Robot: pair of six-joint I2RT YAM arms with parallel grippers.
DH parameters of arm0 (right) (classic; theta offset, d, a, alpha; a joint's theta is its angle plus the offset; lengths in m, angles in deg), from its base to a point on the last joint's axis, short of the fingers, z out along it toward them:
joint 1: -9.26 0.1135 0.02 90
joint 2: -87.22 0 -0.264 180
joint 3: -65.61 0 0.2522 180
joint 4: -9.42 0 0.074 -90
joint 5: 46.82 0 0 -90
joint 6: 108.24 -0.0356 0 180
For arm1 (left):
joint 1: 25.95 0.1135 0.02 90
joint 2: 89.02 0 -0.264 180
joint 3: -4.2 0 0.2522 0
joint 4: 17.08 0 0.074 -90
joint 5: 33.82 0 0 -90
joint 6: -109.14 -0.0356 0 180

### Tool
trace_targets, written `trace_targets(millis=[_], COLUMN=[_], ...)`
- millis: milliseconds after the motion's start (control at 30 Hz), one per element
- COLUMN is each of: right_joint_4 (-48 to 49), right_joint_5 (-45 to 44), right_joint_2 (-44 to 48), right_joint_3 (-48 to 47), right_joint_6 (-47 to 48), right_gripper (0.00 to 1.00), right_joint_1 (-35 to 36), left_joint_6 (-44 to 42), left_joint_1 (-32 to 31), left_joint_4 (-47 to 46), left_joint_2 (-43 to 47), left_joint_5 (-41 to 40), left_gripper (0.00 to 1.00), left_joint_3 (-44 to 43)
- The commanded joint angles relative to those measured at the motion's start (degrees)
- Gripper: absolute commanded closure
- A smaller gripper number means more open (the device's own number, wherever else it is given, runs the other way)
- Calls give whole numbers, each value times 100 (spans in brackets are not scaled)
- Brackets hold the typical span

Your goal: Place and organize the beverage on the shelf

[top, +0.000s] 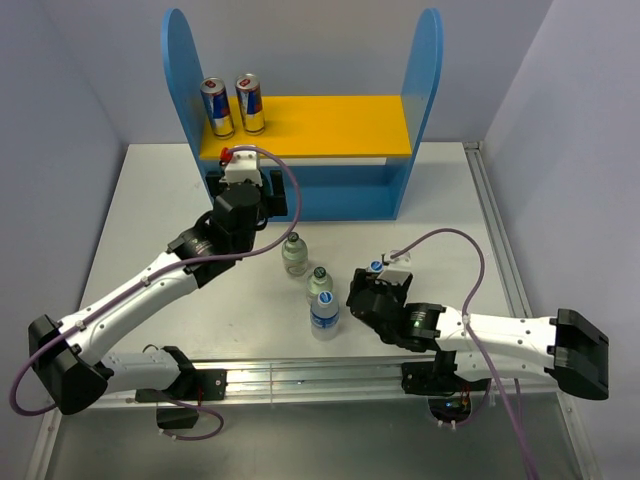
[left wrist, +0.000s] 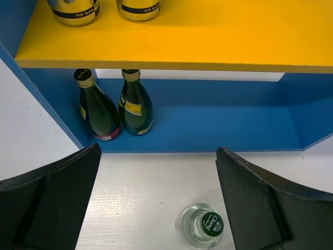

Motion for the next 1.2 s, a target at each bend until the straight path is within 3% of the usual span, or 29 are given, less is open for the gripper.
trace_targets(millis=[0, 67, 100, 200, 333, 433, 600, 700, 933, 1167], right_joint_4=[384, 323, 270, 139, 435, 1498, 3046, 3511, 3917, 3996], right_joint_5=[-664, -805, -858, -1121, -1491, -1063, 553, 916, 1277, 1365], right_joint_2=[-214, -258, -259, -259, -346, -626, -1268, -1848, -3245, -3704], right_joint_3=[36, 27, 1, -174, -621, -833, -1036, -1343, -2458, -3057], right_joint_6=[-119, -241, -259, -233, 310, 1574, 2473, 2746, 3150, 3396], right_gripper=[17, 39, 62, 100, 100, 100, 100, 100, 100, 100], right_joint_1=[63, 72, 63, 72, 19, -375, -2035, -2642, -3214, -3514], left_joint_6=[-21, -3, -3, -12, 41, 94, 129, 111, 120, 24], left_joint_1=[-30, -21, -30, -56, -100, -109, -126, -126, -126, -126], left_joint_4=[-325, -352, -369, -396, -509, -668, -879, -958, -958, -1099], left_joint_2=[186, 230, 239, 265, 283, 327, 450, 459, 397, 353], left_joint_5=[3, 12, 30, 4, 38, 126, 188, 214, 241, 56], left_gripper=[1, 1, 1, 1, 1, 1, 1, 1, 1, 1], left_joint_3=[85, 129, 155, 208, 340, 516, 805, 894, 894, 903])
